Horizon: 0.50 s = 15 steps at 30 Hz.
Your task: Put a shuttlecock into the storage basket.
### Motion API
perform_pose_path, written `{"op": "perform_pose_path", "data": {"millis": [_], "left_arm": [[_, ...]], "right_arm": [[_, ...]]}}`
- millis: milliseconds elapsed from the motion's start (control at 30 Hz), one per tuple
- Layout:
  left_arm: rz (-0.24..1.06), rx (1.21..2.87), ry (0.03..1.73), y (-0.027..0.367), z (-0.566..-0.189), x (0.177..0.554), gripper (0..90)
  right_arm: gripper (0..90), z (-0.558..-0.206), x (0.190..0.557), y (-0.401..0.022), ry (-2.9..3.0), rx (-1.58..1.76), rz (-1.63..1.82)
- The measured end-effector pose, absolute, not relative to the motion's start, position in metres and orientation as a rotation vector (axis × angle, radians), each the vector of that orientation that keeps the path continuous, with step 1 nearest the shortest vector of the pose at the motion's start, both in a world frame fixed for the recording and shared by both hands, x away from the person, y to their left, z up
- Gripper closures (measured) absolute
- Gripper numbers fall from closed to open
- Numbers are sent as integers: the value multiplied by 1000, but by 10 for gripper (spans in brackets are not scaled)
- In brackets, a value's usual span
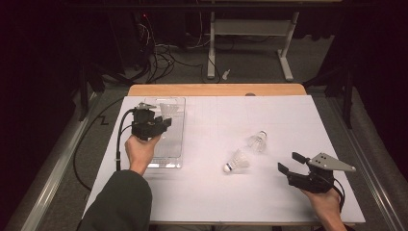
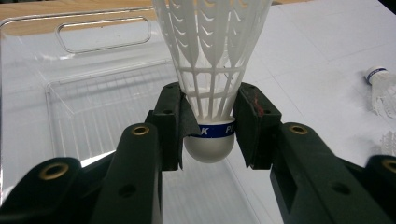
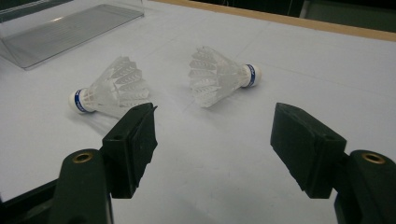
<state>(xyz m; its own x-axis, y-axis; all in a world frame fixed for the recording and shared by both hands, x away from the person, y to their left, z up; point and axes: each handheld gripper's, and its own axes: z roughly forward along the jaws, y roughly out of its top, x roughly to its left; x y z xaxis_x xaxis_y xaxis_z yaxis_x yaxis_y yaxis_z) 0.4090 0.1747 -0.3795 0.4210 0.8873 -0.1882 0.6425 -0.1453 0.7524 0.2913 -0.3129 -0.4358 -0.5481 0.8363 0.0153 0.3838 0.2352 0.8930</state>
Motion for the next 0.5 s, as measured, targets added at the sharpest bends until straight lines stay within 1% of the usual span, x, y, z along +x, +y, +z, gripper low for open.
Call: {"op": "perform_pose_path", "data": {"millis": [200,300,500], "left_arm": [[380,1885,1319,170,-381,420,647],[339,1873,1339,171,-385,426,644],[335,1890,1376,171,-391,433,641]], "right_arm": [[313,-436,291,-313,2043,1115,1270],[313,-436,291,-313,2043,1114,1270],[312,-436,291,-313,2043,1117,1271]]}}
